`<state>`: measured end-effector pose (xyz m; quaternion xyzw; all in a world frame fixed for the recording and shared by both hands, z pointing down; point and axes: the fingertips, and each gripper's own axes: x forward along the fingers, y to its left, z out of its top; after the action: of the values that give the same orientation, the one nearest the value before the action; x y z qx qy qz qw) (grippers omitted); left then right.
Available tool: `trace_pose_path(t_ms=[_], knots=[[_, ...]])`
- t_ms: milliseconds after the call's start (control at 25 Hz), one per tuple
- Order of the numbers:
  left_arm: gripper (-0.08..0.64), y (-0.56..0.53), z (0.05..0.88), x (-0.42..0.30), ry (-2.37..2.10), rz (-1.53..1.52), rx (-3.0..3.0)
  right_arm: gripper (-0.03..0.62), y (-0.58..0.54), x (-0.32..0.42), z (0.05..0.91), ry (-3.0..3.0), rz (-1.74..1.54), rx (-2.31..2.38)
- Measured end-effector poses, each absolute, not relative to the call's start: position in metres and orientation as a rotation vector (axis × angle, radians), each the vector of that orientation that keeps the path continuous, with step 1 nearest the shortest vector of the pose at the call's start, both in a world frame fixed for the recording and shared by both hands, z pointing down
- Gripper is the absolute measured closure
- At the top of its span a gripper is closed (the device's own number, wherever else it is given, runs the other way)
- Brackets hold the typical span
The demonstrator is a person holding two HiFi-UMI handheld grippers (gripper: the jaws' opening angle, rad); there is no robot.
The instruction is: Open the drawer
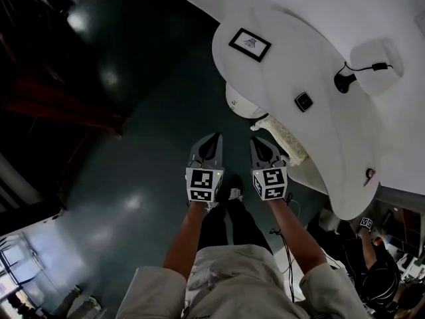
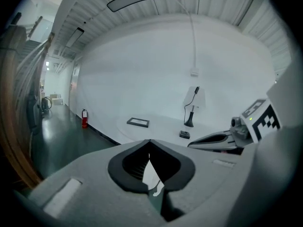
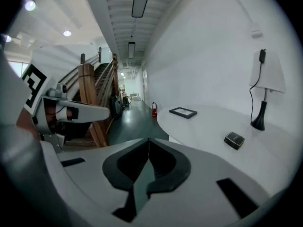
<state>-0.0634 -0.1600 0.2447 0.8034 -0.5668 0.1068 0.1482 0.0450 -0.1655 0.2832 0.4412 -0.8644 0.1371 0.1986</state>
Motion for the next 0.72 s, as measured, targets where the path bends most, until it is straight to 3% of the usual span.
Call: trace_pose_path(t_ms=[400,720], knots=[[0.549,-0.183,0.295,-0.091,-1.564,0.373,2.316,0.577,-0.193,0.02,0.327,-2.384,0.47,1.327],[0.549,-0.268,0.395,-0.095,-1.585,0.379,2.383,0.577,-0.276,0.002,0.419,-2.496,0.393,1.371]])
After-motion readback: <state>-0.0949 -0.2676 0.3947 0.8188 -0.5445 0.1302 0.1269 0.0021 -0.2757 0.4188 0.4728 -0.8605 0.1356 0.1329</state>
